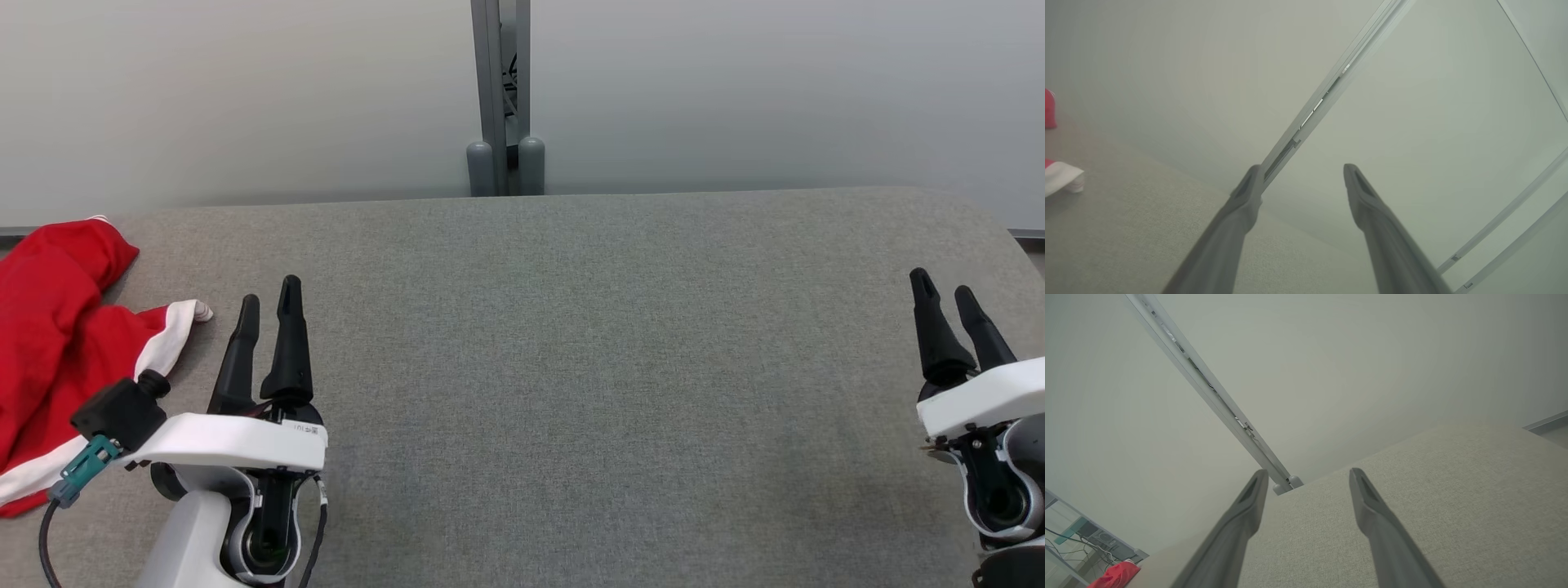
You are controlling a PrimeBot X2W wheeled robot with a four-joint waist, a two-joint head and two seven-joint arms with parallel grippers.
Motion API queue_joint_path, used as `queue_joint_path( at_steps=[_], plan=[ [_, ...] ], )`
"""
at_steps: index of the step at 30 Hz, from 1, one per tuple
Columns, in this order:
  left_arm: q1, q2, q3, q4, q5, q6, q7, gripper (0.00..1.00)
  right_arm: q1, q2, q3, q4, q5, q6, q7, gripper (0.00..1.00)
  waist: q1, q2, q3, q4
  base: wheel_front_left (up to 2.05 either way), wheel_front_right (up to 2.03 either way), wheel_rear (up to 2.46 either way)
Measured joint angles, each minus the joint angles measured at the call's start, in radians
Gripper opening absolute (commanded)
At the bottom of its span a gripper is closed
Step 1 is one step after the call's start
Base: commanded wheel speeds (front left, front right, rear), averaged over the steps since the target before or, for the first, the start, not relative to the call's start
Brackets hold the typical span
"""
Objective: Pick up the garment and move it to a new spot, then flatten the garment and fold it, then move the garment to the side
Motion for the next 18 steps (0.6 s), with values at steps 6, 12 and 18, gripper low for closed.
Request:
queue_joint_path(
  at_steps=[6, 12, 18],
  plan=[
    [0.012, 0.014, -0.005, -0.015, 0.104, 0.022, 0.035, 1.00, 0.017, 0.005, 0.029, 0.000, -0.089, 0.000, -0.033, 1.00, 0.0000, 0.0000, 0.000, 0.000, 0.00, 0.00, 0.00],
    [0.033, 0.032, -0.001, -0.027, 0.194, 0.045, 0.060, 1.00, 0.033, 0.013, 0.050, 0.008, -0.150, 0.000, -0.064, 1.00, 0.0000, 0.0000, -0.005, 0.000, 0.00, 0.00, 0.00],
    [0.052, 0.039, 0.005, -0.038, 0.269, 0.066, 0.075, 1.00, 0.038, 0.023, 0.068, 0.022, -0.211, 0.000, -0.081, 1.00, 0.0000, 0.0000, -0.007, -0.001, 0.00, 0.00, 0.00]
  ],
)
